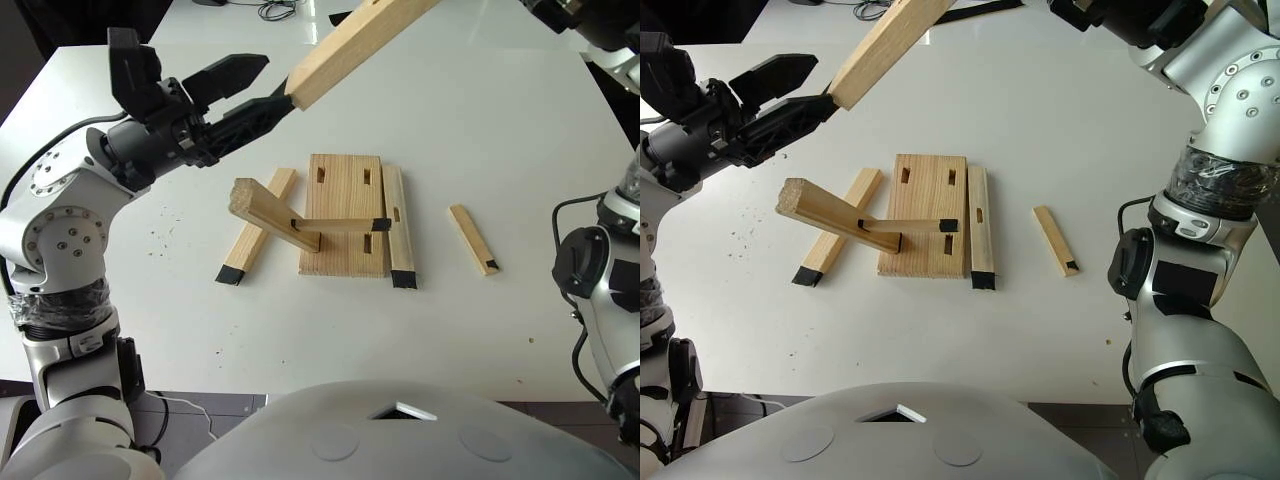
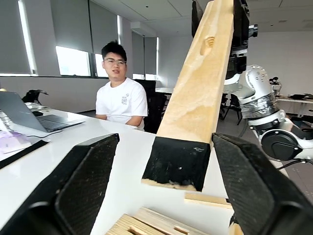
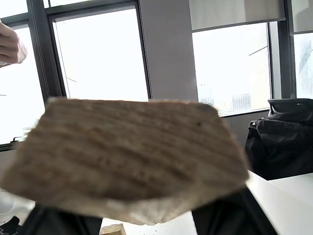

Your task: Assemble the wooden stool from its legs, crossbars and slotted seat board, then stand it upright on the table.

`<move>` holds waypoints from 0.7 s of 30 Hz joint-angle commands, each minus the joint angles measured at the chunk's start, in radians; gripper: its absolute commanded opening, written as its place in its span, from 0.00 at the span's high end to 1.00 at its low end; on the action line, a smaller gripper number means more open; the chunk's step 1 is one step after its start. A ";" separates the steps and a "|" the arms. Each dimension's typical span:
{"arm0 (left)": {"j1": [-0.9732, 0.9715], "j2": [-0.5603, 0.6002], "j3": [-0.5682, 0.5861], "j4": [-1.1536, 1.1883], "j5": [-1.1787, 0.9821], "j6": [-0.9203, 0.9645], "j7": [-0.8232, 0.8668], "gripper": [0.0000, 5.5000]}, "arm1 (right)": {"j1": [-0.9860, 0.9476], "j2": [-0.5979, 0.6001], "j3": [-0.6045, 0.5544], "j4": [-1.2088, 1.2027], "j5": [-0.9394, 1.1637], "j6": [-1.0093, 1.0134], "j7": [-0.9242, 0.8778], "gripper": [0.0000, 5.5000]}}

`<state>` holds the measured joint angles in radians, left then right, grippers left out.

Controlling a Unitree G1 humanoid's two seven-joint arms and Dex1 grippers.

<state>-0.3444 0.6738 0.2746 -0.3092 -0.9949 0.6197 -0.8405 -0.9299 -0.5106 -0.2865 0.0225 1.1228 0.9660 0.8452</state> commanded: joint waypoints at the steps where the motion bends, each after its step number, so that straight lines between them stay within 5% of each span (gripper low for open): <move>1: 0.010 0.029 0.022 0.071 0.114 -0.065 0.003 0.30 | 0.031 -0.027 0.004 0.037 -0.169 -0.174 -0.028 0.63; 5: 0.030 -0.033 0.099 0.108 0.129 -0.104 0.111 0.30 | 0.289 -0.096 0.072 -0.099 -0.340 -0.314 0.047 0.63; 9: 0.099 -0.194 0.179 0.057 0.147 -0.135 0.393 0.30 | 0.516 -0.154 0.119 -0.242 -0.405 -0.362 0.125 0.63; 16: 0.175 -0.448 0.149 -0.069 0.187 -0.167 0.731 0.30 | 0.653 -0.271 0.060 -0.461 -0.309 -0.306 0.219 0.63; 21: 0.229 -0.488 0.127 -0.106 0.224 -0.176 0.783 0.30 | 0.718 -0.324 0.089 -0.522 -0.305 -0.318 0.293 0.63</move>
<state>-0.1368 0.1878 0.4162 -0.3950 -0.7941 0.4447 -0.0756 -0.2405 -0.8054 -0.2063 -0.4651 0.8074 0.6521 1.1121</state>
